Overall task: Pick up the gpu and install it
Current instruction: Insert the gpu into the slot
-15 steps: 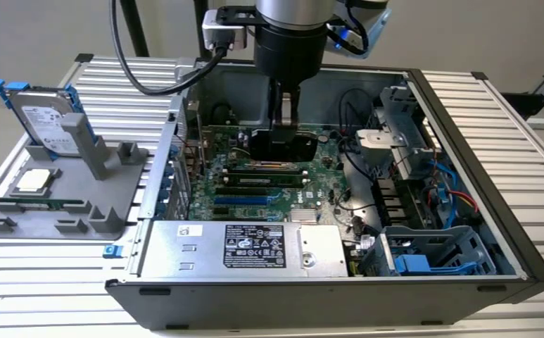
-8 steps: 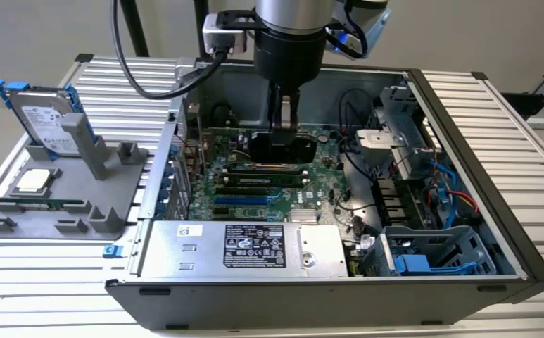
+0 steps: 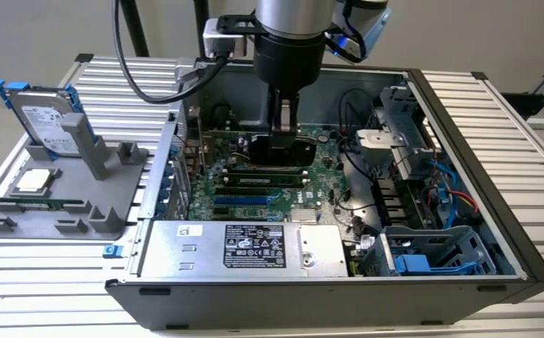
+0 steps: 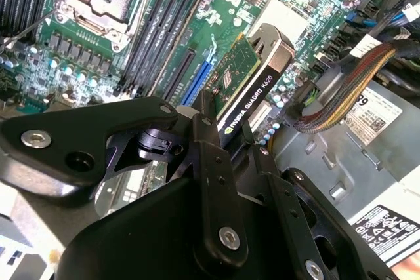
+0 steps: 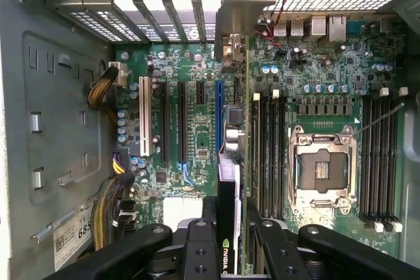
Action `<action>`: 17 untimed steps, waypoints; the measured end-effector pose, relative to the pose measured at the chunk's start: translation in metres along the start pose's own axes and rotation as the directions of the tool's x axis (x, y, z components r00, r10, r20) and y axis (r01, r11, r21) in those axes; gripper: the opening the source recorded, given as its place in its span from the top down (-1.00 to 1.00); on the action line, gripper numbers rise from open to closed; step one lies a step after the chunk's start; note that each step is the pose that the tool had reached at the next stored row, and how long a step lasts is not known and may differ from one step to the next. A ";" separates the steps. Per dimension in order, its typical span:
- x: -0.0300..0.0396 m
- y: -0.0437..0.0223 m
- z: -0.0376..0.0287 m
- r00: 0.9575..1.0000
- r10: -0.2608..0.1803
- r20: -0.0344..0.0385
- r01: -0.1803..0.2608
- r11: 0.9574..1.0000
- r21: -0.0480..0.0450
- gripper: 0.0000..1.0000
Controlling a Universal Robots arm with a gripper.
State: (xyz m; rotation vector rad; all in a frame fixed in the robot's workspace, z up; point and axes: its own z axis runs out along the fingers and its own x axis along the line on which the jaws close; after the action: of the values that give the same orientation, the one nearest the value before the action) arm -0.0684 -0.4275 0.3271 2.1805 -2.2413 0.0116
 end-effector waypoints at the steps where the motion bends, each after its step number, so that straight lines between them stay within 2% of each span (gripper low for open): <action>1: 0.0000 0.0000 0.0005 1.000 0.000 -0.001 0.000 1.000 0.000 1.00; 9: -0.0001 0.0000 0.0039 1.000 0.000 -0.007 0.000 1.000 0.000 1.00; 17: -0.0001 0.0000 0.0054 1.000 0.000 -0.007 0.000 1.000 0.000 1.00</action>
State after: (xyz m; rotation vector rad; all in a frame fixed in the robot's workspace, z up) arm -0.0684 -0.4275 0.3216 2.1769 -2.2377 0.0199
